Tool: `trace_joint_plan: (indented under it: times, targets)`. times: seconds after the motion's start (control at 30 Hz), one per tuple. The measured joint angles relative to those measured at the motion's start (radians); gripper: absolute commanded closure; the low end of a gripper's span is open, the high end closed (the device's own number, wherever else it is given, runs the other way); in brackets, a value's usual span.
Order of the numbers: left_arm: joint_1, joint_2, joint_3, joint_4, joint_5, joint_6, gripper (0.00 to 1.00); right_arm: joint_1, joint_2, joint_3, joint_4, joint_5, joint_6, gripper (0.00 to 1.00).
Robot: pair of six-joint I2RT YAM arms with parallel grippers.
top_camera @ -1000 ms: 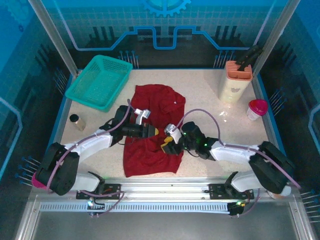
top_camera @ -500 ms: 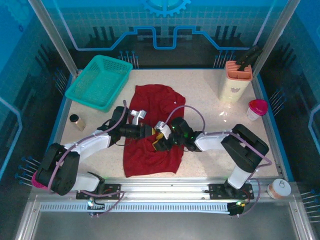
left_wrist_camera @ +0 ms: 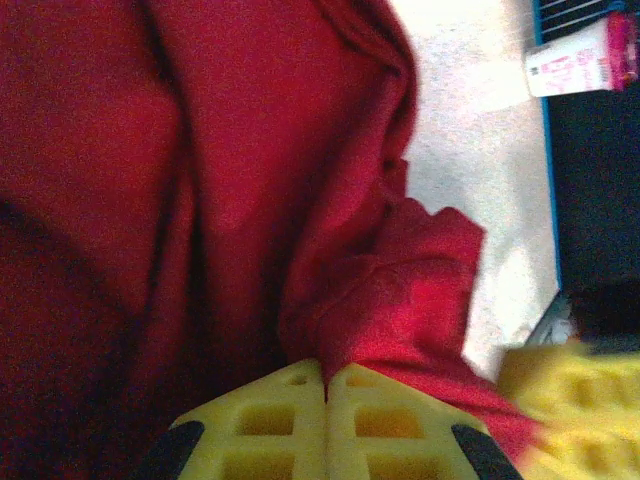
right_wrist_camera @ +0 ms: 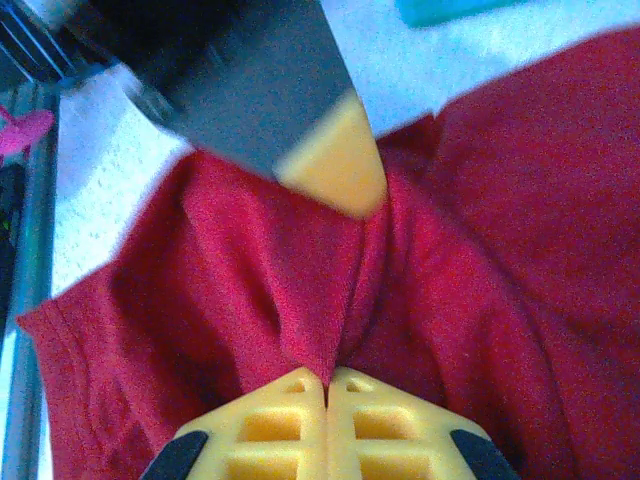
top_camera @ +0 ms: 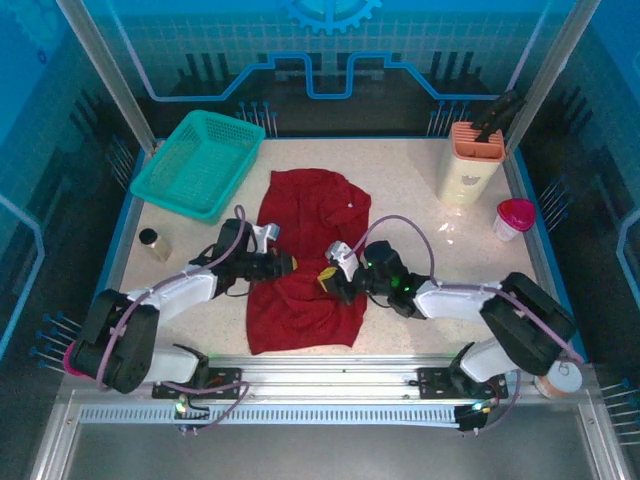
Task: Fold the inside-out t-shirt
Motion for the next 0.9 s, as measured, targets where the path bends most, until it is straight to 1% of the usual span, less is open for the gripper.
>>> trace_joint_plan:
  times: [0.07, 0.13, 0.2, 0.23, 0.27, 0.33, 0.43, 0.5, 0.57, 0.6, 0.67, 0.7, 0.73, 0.8, 0.87, 0.9]
  targets:
    - [-0.012, 0.042, 0.006, 0.0, -0.027, 0.019, 1.0, 0.043, -0.037, 0.032, -0.062, 0.034, -0.032, 1.0]
    - [-0.029, 0.085, 0.023, -0.01, -0.063, 0.042, 1.0, 0.103, -0.039, 0.095, -0.145, 0.069, -0.079, 1.0]
    - [-0.046, 0.128, 0.053, -0.021, -0.103, 0.063, 0.94, 0.152, -0.026, 0.162, -0.21, 0.077, -0.106, 1.0]
    - [-0.053, 0.145, 0.068, -0.024, -0.119, 0.071, 0.88, 0.171, -0.013, 0.195, -0.225, 0.073, -0.111, 1.0]
    - [-0.06, 0.158, 0.08, -0.024, -0.131, 0.079, 0.8, 0.183, 0.009, 0.226, -0.227, 0.063, -0.109, 0.96]
    - [-0.066, 0.161, 0.087, -0.021, -0.139, 0.093, 0.67, 0.188, 0.06, 0.262, -0.214, 0.036, -0.085, 0.85]
    - [-0.06, 0.144, 0.086, -0.031, -0.136, 0.099, 0.56, 0.185, 0.13, 0.279, -0.211, 0.012, -0.029, 0.75]
    - [-0.041, 0.093, 0.076, -0.052, -0.129, 0.096, 0.53, 0.175, 0.137, 0.273, -0.239, -0.008, 0.012, 0.72]
    - [-0.023, -0.009, 0.062, -0.103, -0.127, 0.093, 0.51, 0.14, 0.106, 0.248, -0.254, -0.035, 0.06, 0.7]
    - [-0.019, -0.063, 0.059, -0.129, -0.127, 0.094, 0.51, 0.115, 0.081, 0.232, -0.263, -0.047, 0.082, 0.69]
    - [-0.024, -0.177, 0.058, -0.177, -0.124, 0.094, 0.51, 0.037, 0.002, 0.187, -0.292, -0.068, 0.122, 0.61]
    - [-0.033, -0.22, 0.058, -0.194, -0.124, 0.094, 0.49, 0.002, -0.034, 0.167, -0.303, -0.069, 0.136, 0.6]
    - [-0.054, -0.26, 0.058, -0.211, -0.128, 0.093, 0.45, -0.029, -0.069, 0.147, -0.313, -0.064, 0.148, 0.6]
    - [-0.132, -0.307, 0.059, -0.237, -0.148, 0.093, 0.44, -0.062, -0.117, 0.108, -0.329, -0.046, 0.172, 0.58]
    - [-0.225, -0.298, 0.06, -0.251, -0.168, 0.09, 0.45, -0.074, -0.138, 0.067, -0.337, -0.027, 0.2, 0.58]
    - [-0.256, -0.275, 0.065, -0.263, -0.177, 0.087, 0.46, -0.078, -0.141, 0.048, -0.342, -0.013, 0.214, 0.57]
